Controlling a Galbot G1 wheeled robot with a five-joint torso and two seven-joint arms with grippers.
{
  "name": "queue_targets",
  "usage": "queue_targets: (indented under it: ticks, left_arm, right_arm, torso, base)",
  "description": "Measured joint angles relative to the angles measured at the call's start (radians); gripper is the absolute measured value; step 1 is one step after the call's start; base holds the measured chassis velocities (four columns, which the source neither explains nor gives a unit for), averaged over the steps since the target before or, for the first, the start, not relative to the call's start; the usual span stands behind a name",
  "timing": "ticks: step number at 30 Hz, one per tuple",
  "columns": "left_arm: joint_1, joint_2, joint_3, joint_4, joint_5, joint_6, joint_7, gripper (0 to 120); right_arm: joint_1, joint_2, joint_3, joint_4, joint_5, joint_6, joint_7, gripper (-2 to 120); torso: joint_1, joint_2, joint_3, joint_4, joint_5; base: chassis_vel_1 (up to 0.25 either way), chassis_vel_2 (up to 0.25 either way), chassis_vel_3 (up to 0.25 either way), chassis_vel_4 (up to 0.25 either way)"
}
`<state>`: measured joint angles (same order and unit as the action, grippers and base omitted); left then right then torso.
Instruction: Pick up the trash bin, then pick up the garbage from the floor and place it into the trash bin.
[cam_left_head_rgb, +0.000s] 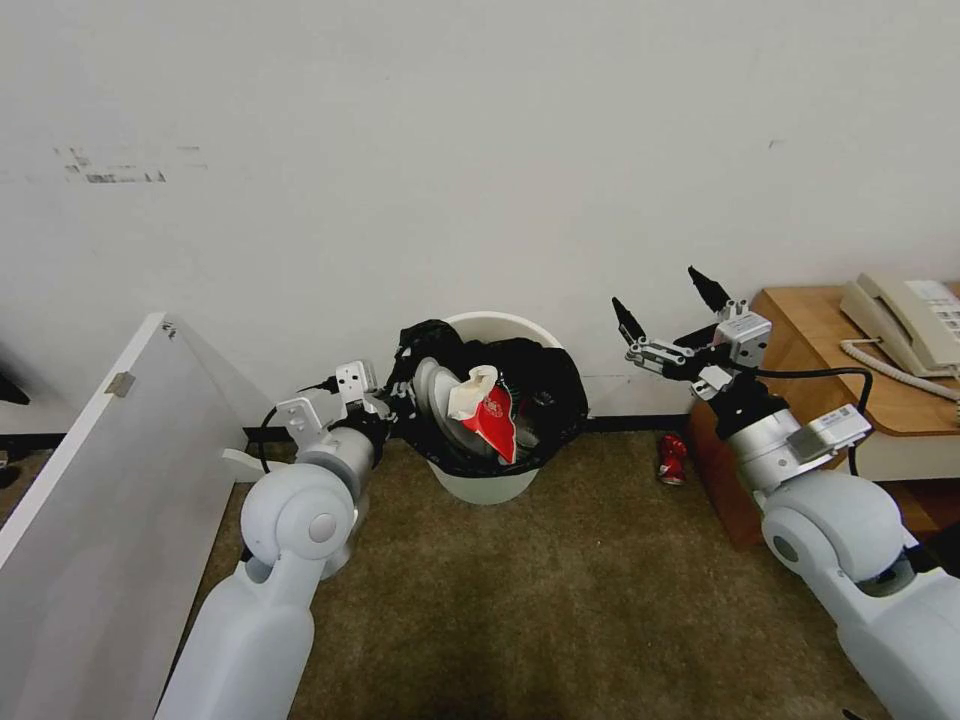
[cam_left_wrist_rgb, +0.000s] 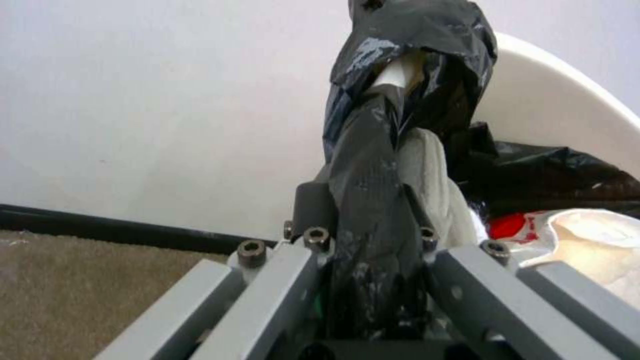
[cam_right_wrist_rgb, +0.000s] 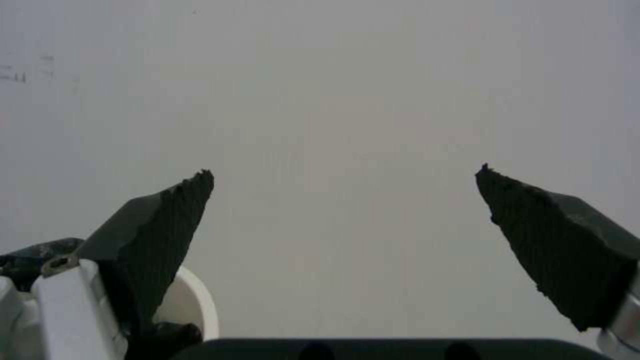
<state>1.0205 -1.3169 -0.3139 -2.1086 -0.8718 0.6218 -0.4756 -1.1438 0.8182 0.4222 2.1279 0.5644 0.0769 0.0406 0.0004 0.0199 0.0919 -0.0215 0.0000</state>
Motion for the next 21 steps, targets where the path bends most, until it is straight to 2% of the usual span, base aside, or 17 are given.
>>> queue_targets:
  ticks: [14, 21]
  left_arm:
    - [-0.002, 0.000, 0.000, 0.001, -0.001, 0.000, 0.000, 4]
    - [0.000, 0.003, -0.004, 0.000, -0.001, 0.000, 0.000, 4]
  right_arm:
    - [-0.026, 0.000, 0.007, 0.008, 0.011, -0.015, -0.014, 100]
    - [-0.024, 0.001, 0.006, 0.004, 0.012, 0.008, -0.017, 100]
  torso:
    - [0.000, 0.000, 0.000, -0.0001, 0.0000]
    - [0.000, 0.000, 0.000, 0.0000, 0.0000]
  base:
    - [0.000, 0.000, 0.000, 0.000]
    - [-0.013, 0.015, 0.014, -0.013]
